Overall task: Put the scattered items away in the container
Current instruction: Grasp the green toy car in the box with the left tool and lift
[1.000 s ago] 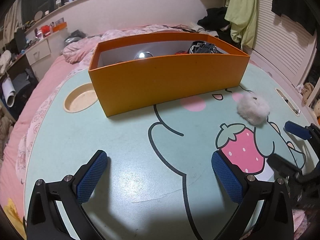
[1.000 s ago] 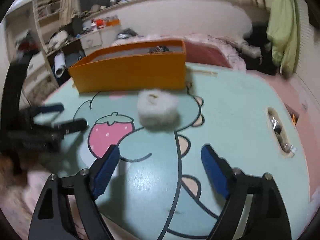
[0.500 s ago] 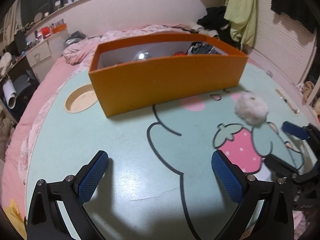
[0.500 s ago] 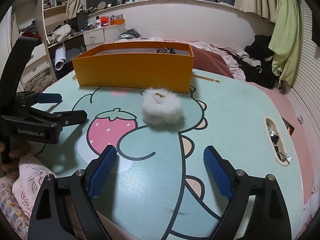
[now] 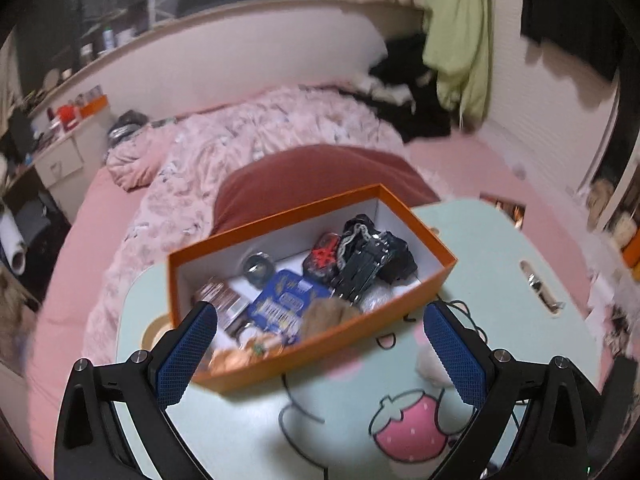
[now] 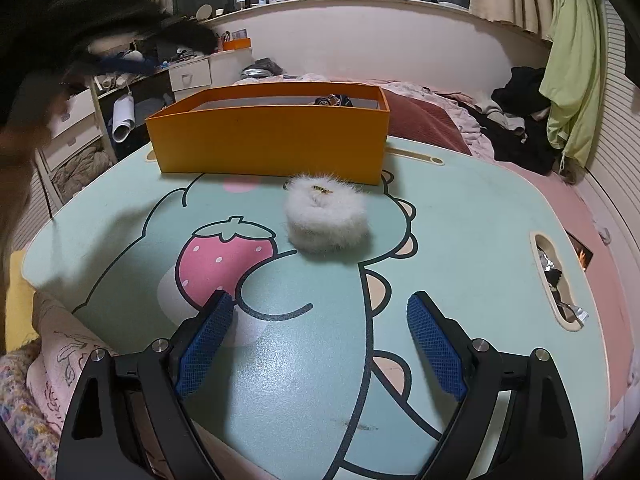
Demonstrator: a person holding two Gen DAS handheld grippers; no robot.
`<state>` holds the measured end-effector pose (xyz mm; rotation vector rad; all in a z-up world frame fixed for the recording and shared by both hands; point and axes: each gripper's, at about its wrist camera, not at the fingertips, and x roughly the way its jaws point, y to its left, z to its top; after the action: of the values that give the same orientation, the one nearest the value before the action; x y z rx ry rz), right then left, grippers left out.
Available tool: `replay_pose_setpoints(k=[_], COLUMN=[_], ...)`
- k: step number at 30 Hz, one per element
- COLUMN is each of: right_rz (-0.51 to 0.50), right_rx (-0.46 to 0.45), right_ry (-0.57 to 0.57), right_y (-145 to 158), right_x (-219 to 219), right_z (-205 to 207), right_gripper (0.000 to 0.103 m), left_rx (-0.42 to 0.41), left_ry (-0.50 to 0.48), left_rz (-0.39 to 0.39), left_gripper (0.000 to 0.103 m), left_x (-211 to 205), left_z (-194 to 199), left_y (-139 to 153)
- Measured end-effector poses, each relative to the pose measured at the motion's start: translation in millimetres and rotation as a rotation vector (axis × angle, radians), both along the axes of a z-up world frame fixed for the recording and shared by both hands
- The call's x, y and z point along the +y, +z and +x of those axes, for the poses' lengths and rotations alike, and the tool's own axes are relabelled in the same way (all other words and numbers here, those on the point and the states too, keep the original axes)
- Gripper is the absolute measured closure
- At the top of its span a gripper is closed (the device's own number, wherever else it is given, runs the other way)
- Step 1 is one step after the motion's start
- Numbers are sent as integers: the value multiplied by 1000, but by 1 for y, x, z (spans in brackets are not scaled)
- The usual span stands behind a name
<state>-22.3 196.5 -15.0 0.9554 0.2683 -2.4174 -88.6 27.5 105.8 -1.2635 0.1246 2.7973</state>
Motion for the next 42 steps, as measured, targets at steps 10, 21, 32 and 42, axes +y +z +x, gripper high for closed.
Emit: replay_pose_setpoints(k=[10,21,32,42], right_rz=[-7,-10,-10,-10], right_rx=[-3,-5,-5,-5], right_ry=[4,5,6,6], right_y=[1,1,2,2], right_x=[1,2,1,1], right_z=[1,2,2,2], right_gripper=[14,14,14,14], left_rx=[-150,-277,-229,-29], left_ry=[16,52,48,-13], left_rz=[-48,100,167,293], left_gripper=[12,42,61,61], left_x=[33,19,-10,-44], left_z=[-64,-92,-79,-12], left_y=[-36,-71,-58,13])
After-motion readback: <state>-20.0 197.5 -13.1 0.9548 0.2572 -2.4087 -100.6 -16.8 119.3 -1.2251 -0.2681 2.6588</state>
